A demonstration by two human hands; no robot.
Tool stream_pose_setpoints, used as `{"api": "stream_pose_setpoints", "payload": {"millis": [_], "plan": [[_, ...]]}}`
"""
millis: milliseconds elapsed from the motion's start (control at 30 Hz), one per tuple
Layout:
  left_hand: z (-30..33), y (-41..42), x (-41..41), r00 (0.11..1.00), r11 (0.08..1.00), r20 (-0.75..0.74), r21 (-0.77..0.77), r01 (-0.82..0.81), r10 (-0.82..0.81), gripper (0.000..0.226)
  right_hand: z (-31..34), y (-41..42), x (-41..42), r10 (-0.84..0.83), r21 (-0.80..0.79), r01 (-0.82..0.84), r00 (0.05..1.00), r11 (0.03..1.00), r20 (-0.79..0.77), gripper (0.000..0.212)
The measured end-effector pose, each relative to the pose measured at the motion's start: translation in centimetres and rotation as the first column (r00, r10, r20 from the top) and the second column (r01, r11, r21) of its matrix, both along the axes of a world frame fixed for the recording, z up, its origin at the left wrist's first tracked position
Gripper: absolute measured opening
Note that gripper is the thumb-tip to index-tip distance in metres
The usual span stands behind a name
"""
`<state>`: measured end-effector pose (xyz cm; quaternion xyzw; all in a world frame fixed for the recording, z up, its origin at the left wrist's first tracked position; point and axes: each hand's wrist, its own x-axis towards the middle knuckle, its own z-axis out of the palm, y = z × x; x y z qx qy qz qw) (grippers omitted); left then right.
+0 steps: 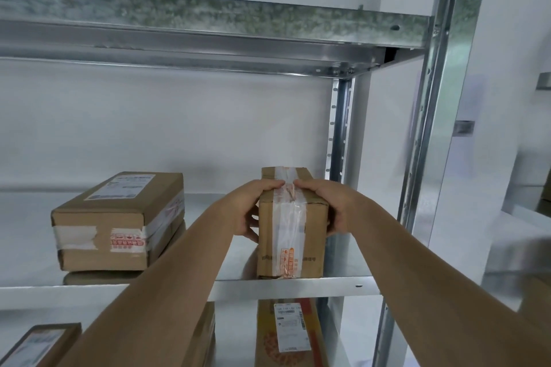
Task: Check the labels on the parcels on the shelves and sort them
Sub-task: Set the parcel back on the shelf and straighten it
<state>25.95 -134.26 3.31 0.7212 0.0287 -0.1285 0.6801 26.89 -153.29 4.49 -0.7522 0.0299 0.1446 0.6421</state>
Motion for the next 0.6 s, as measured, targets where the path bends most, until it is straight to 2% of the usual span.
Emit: {"api": "stream_pose_setpoints", "payload": {"millis": [100, 200, 300, 367, 433, 500, 600], "plan": [[-0.1, 0.0, -0.8, 0.999, 0.999, 0.01, -0.034, -0.033, 0.033, 0.053, -0.7, 0.0, -0.1, -0.03, 0.095, 0.028, 0.999, 0.995, 0.017, 0.064], [-0.4, 0.6, -1.2, 0.998, 0.988, 0.01, -0.141, -0.056, 0.058, 0.052, -1.8, -0.5, -0.1, -0.031, 0.175, 0.034, 0.999, 0.984, -0.018, 0.049], [-1.3, 1.1, -1.7, 0.991, 0.948, 0.014, -0.295, -0.121, 0.131, 0.048, -2.9, -0.9, -0.2, -0.013, 0.141, 0.014, 1.0, 0.99, -0.012, 0.044], [-1.5, 1.1, -2.4, 0.986, 0.924, 0.037, -0.356, -0.14, 0.163, 0.032, -3.0, -1.0, -0.5, 0.035, 0.106, -0.033, 0.999, 0.994, -0.014, 0.049], [-1.3, 1.1, -2.8, 0.984, 0.927, 0.066, -0.351, -0.132, 0.165, 0.01, -2.3, -1.2, -0.8, 0.06, 0.064, -0.061, 0.998, 0.996, 0.006, 0.048], [-0.9, 1.3, -2.9, 0.982, 0.942, 0.065, -0.299, -0.149, 0.176, 0.019, -1.5, -1.5, -0.7, 0.067, 0.021, -0.068, 0.997, 0.997, 0.044, 0.055], [-0.5, 1.4, -2.6, 0.971, 0.97, 0.068, -0.104, -0.221, 0.228, 0.023, -0.7, -1.4, -0.9, 0.047, -0.122, -0.034, 0.993, 0.992, 0.108, 0.062]]}}
